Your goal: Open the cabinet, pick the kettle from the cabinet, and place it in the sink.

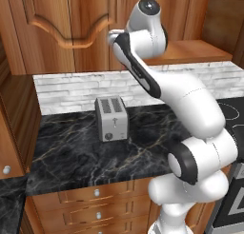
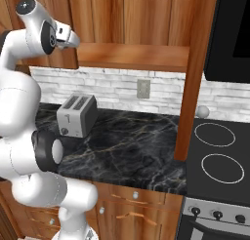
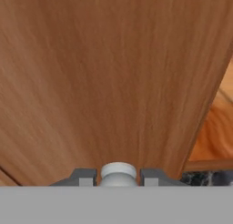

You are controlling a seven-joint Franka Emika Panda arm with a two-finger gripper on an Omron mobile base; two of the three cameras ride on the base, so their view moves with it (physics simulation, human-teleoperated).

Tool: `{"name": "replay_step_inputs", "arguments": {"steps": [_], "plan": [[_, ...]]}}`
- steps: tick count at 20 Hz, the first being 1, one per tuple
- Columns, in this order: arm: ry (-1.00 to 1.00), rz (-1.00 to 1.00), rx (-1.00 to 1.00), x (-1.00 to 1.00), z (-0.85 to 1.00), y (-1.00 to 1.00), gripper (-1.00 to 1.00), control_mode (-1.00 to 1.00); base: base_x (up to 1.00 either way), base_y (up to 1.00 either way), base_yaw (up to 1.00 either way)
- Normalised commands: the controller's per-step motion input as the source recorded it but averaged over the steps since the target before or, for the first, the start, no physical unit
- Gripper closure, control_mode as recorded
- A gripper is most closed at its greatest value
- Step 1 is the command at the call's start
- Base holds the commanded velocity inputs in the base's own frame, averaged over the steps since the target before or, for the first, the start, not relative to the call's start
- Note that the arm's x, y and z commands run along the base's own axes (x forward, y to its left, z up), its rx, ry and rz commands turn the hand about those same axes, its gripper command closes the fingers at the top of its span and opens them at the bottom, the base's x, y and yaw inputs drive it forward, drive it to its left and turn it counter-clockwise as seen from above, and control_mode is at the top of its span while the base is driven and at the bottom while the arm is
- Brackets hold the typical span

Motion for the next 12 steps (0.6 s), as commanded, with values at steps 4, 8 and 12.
{"name": "replay_step_inputs", "arguments": {"steps": [4, 8, 12], "plan": [[-0.15, -0.03, 0.01, -0.21, -0.15, 0.15, 1.00, -1.00, 0.00, 0.00, 0.00], [-0.16, -0.03, 0.00, -0.30, -0.11, 0.22, 1.00, -1.00, 0.00, 0.00, 0.00], [-0.04, -0.06, 0.00, -0.27, -0.01, 0.24, 1.00, -1.00, 0.00, 0.00, 0.00]]}}
